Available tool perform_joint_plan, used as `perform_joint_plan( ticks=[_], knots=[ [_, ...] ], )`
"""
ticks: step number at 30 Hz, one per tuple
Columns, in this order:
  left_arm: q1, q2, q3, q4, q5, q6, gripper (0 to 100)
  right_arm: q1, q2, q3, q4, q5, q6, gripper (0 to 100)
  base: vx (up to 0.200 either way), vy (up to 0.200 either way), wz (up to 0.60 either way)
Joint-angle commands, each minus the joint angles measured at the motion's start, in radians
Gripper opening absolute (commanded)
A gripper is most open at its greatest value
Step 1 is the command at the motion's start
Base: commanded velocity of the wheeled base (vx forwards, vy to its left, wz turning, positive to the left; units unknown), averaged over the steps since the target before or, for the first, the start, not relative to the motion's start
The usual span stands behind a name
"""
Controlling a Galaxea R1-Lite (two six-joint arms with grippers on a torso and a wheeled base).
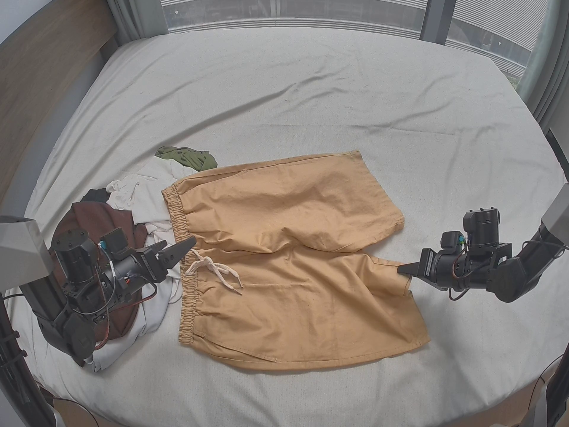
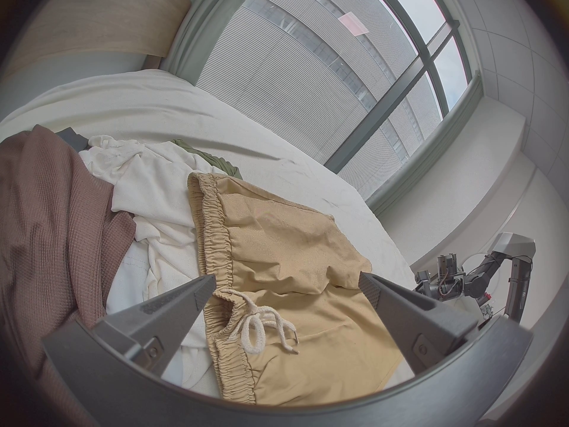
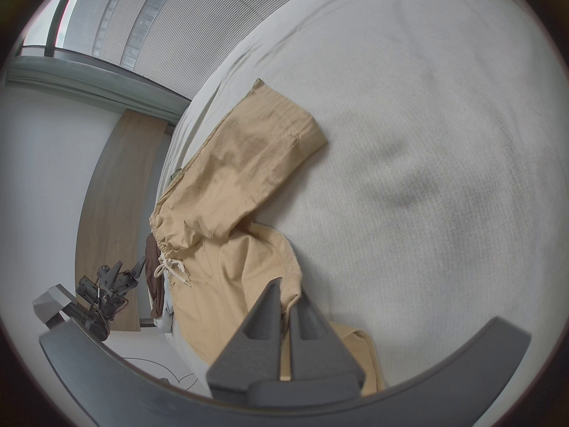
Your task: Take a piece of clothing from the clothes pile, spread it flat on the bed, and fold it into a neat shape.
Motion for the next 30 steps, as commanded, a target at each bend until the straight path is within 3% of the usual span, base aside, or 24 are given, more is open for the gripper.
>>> perform_joint_plan(
  ticks=[1, 13, 30],
  knots=[
    [-0.003, 0.001, 0.002, 0.0, 0.0, 0.001, 100, -0.013, 0.008, -0.041, -0.013, -0.043, -0.001, 0, 0.0, 0.0, 0.0],
    [-0.011, 0.017, 0.002, -0.001, 0.001, 0.001, 100, -0.017, 0.077, -0.047, -0.188, -0.052, -0.008, 0, 0.0, 0.0, 0.0],
    [-0.006, 0.04, 0.034, 0.0, 0.003, 0.007, 100, -0.054, 0.081, -0.052, -0.193, -0.055, -0.051, 0, 0.0, 0.0, 0.0]
  ],
)
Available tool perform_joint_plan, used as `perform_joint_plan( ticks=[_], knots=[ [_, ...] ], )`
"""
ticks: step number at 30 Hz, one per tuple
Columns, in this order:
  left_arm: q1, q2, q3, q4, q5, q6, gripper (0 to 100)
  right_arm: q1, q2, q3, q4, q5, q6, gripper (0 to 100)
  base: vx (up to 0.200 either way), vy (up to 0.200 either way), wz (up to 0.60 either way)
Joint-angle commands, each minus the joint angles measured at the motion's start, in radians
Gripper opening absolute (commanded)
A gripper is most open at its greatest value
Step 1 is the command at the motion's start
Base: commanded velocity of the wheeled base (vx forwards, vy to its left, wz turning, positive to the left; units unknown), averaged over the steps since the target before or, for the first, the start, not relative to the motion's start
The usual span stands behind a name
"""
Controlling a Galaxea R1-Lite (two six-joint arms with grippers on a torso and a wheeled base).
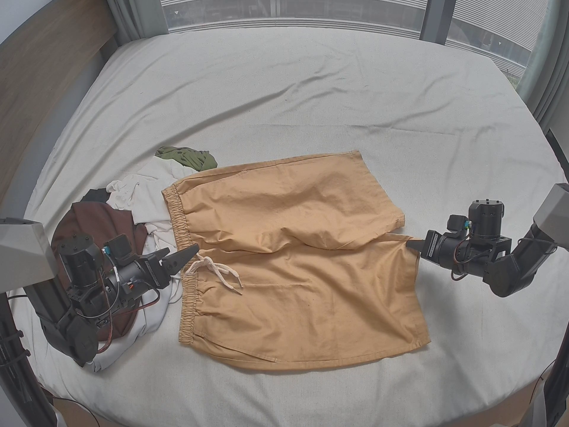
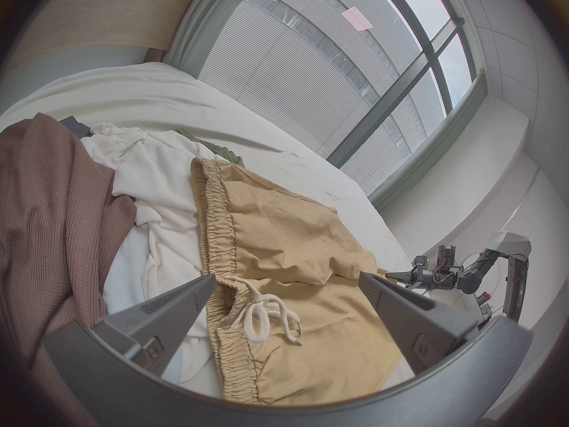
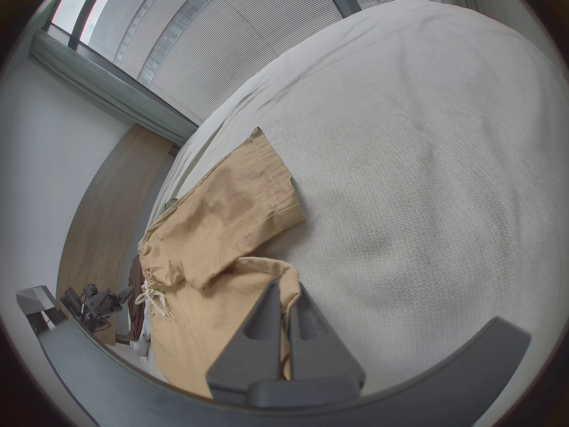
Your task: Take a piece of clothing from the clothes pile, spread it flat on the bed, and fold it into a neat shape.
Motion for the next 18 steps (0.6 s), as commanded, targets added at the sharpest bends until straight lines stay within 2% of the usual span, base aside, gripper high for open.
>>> perform_joint_plan(
  ticks=[1, 6, 8, 9, 11, 16, 18],
  knots=[
    [0.0, 0.01, 0.021, 0.0, -0.004, 0.004, 100, 0.004, 0.002, -0.004, -0.011, 0.0, -0.001, 0, 0.0, 0.0, 0.0],
    [0.0, 0.008, 0.047, 0.0, -0.007, 0.004, 100, 0.007, 0.004, -0.007, -0.046, -0.001, 0.001, 0, 0.0, 0.0, 0.0],
    [0.0, 0.002, 0.07, 0.0, -0.012, 0.006, 100, 0.007, 0.004, -0.015, -0.06, -0.027, 0.001, 0, 0.0, 0.0, 0.0],
    [0.002, -0.002, 0.088, 0.0, -0.019, 0.006, 100, 0.007, 0.002, -0.015, -0.069, -0.046, 0.001, 100, 0.0, 0.0, 0.0],
    [0.0, -0.011, 0.128, -0.002, -0.03, 0.013, 100, 0.007, -0.01, -0.01, -0.087, -0.054, -0.002, 100, 0.0, 0.0, 0.0],
    [-0.006, -0.054, 0.206, 0.0, -0.027, 0.165, 100, -0.009, -0.101, -0.009, -0.071, -0.054, -0.005, 100, 0.0, 0.0, 0.0],
    [-0.003, -0.048, 0.225, 0.0, -0.027, 0.182, 100, -0.012, -0.116, -0.009, -0.064, -0.054, -0.005, 100, 0.0, 0.0, 0.0]
  ],
)
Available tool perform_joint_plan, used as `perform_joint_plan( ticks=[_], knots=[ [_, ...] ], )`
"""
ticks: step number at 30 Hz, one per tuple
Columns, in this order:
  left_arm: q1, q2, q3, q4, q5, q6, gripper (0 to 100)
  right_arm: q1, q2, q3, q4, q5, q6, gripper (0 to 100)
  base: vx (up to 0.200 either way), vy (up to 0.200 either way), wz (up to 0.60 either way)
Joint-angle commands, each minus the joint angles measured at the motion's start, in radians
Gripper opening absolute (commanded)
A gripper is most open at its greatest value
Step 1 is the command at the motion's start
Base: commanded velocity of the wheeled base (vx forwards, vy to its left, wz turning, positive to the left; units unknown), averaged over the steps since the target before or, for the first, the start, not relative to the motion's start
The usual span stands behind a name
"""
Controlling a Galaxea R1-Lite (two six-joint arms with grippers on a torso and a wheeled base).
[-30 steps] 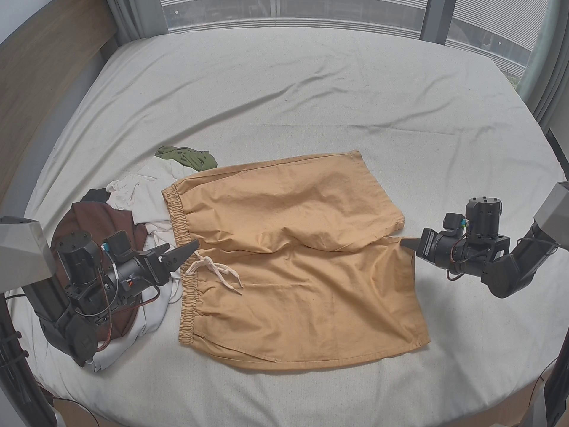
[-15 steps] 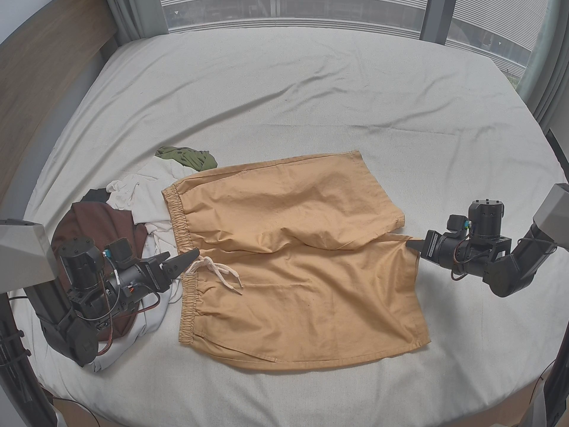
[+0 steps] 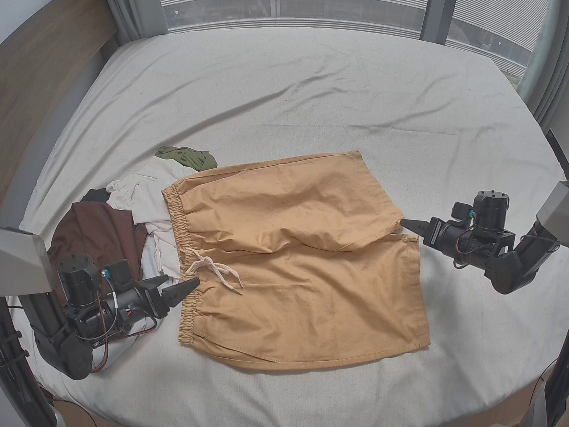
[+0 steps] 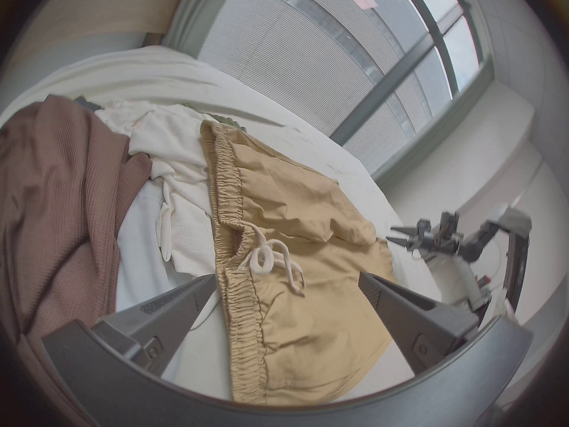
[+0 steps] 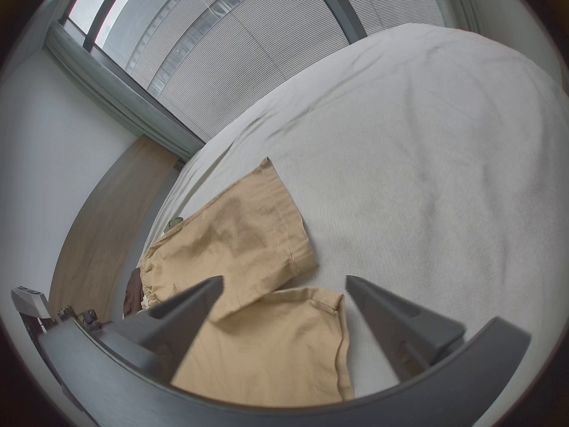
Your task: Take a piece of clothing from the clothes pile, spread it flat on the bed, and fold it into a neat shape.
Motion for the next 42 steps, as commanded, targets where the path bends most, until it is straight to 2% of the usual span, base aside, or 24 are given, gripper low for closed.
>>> perform_joint_plan(
  ticks=[1, 14, 18, 24, 30, 33, 38, 42],
  knots=[
    [0.001, -0.023, 0.071, 0.001, -0.002, 0.041, 100, -0.009, -0.085, 0.007, 0.014, -0.001, -0.002, 100, 0.0, 0.0, 0.0],
    [0.007, -0.009, 0.203, 0.001, -0.009, 0.036, 100, 0.033, -0.124, 0.045, 0.011, -0.001, -0.002, 100, 0.0, 0.0, 0.0],
    [0.007, 0.014, 0.203, 0.02, -0.009, 0.03, 100, 0.034, -0.124, 0.046, 0.011, -0.001, -0.002, 100, 0.0, 0.0, 0.0],
    [0.004, 0.146, 0.203, -0.001, -0.008, 0.038, 100, 0.036, -0.116, 0.05, 0.01, -0.003, -0.002, 100, 0.0, 0.0, 0.0],
    [-0.003, 0.159, 0.203, -0.001, -0.011, 0.027, 100, 0.036, -0.11, 0.051, 0.01, -0.003, -0.002, 100, 0.0, 0.0, 0.0],
    [-0.017, 0.166, 0.199, -0.003, -0.011, -0.004, 100, 0.042, -0.11, 0.053, 0.01, -0.003, -0.002, 100, 0.0, 0.0, 0.0],
    [-0.029, 0.167, 0.149, -0.003, -0.005, -0.12, 100, 0.045, -0.108, 0.051, 0.01, -0.003, 0.0, 100, 0.0, 0.0, 0.0],
    [-0.029, 0.17, 0.144, -0.003, -0.006, -0.139, 100, 0.045, -0.108, 0.051, 0.01, -0.003, 0.0, 100, 0.0, 0.0, 0.0]
  ],
)
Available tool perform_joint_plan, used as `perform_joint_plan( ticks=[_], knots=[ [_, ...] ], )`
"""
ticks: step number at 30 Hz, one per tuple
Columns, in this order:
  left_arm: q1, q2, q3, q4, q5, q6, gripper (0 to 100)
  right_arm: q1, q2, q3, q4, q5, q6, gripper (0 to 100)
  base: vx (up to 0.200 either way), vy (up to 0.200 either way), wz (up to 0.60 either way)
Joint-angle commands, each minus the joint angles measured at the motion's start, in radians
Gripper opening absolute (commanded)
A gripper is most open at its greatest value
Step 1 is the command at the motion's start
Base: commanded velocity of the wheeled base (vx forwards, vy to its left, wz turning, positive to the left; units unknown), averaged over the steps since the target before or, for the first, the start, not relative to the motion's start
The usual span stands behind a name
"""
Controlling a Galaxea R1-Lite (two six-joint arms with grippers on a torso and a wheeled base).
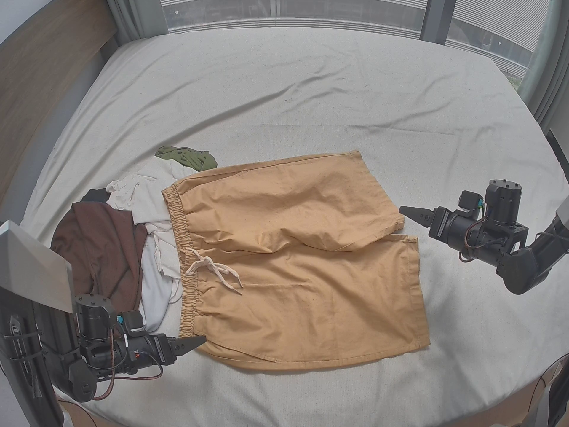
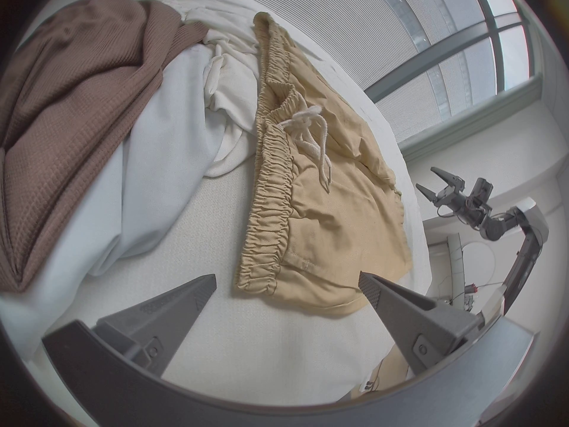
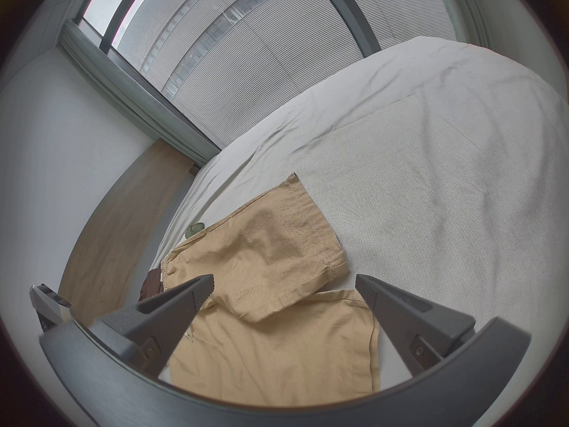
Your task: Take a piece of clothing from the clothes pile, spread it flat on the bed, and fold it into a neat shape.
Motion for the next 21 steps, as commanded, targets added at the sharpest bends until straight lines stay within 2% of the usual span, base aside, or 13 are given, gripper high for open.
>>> perform_joint_plan(
  ticks=[1, 18, 19, 21],
  knots=[
    [-0.003, 0.017, -0.012, 0.0, -0.001, -0.006, 100, 0.001, 0.003, -0.001, -0.001, 0.001, 0.0, 100, 0.0, 0.0, 0.0],
    [-0.014, 0.078, -0.061, -0.001, 0.01, -0.001, 100, 0.004, 0.003, 0.002, -0.001, 0.001, 0.0, 100, 0.0, 0.0, 0.0],
    [-0.014, 0.078, -0.061, -0.001, 0.01, -0.001, 0, 0.004, 0.003, 0.002, -0.001, 0.001, 0.0, 100, 0.0, 0.0, 0.0],
    [-0.012, 0.08, -0.069, -0.001, 0.018, -0.003, 0, 0.004, 0.003, 0.003, 0.0, 0.001, 0.0, 100, 0.0, 0.0, 0.0]
  ],
)
